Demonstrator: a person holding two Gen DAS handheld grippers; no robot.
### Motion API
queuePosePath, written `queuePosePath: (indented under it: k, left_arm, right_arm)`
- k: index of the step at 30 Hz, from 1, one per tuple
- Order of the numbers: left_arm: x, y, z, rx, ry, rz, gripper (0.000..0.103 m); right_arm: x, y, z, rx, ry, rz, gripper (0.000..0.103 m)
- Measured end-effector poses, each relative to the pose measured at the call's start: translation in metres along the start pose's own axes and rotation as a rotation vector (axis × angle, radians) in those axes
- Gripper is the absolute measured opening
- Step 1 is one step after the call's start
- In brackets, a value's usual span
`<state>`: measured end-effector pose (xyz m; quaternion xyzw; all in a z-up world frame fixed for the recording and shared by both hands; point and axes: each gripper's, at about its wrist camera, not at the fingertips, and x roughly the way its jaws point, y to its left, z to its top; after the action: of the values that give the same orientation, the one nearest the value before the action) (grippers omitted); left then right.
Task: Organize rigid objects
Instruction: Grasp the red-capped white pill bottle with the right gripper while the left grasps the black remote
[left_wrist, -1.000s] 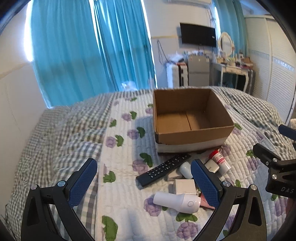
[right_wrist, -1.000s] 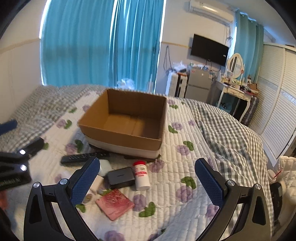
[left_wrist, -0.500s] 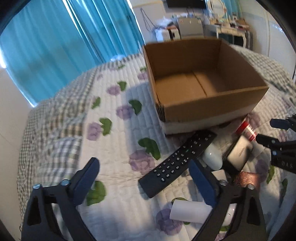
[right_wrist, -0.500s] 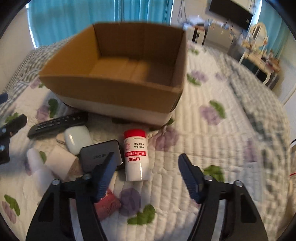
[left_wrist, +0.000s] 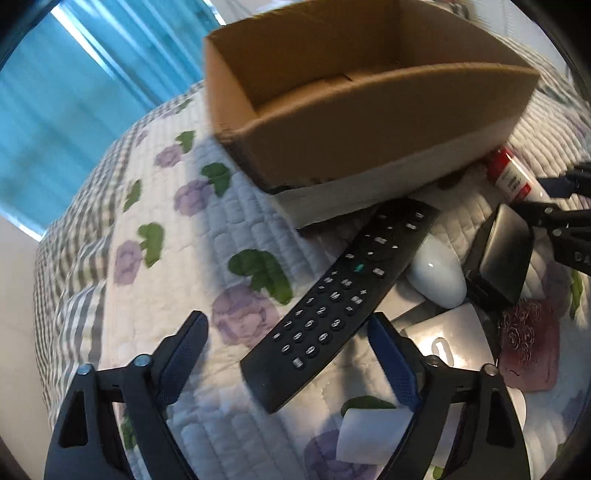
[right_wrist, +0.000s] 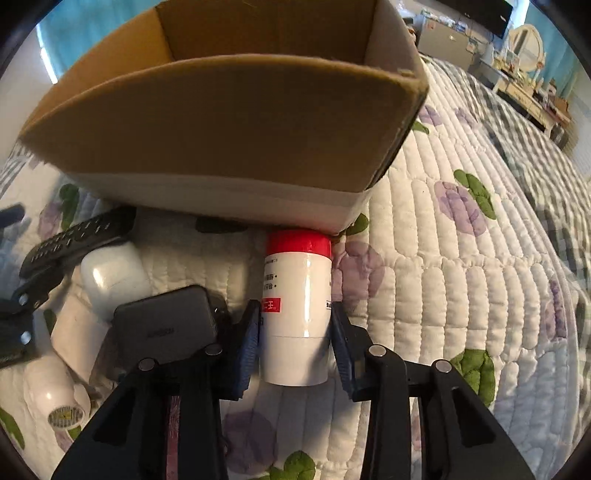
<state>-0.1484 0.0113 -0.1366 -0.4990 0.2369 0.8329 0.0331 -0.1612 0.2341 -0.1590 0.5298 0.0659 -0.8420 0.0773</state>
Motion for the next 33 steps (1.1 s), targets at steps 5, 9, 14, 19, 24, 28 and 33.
queuePosePath:
  k: [5,9,14,19,24,28,33]
  left_arm:
    - [0.003,-0.016,0.01,0.095,-0.054,-0.024,0.071]
    - [0.002,-0.024,0.015,0.142,-0.065,-0.087,0.04]
    - [-0.007,-0.027,0.012,0.165,-0.077,-0.109,0.029]
    - [-0.039,-0.027,0.006,0.157,-0.126,-0.152,0.021]
    - [-0.078,-0.017,0.003,0.114,-0.19,-0.153,0.019]
    - [-0.103,-0.014,0.007,0.077,-0.229,-0.186,0.018]
    - [-0.125,0.001,0.016,0.02,-0.282,-0.18,0.018]
  right_arm:
    - [-0.005,-0.005,-0.004,0.029,-0.007,0.039,0.037]
    - [-0.007,-0.007,-0.006,0.037,-0.008,0.043,0.037]
    - [-0.021,-0.012,-0.014,0.045,-0.02,0.051,0.037]
    - [-0.041,-0.006,-0.018,0.044,-0.056,0.068,0.037]
    - [-0.067,0.004,-0.021,0.038,-0.112,0.089,0.037]
    - [-0.088,0.014,-0.02,0.027,-0.149,0.1,0.037]
    - [-0.116,0.021,-0.015,0.011,-0.203,0.101,0.037]
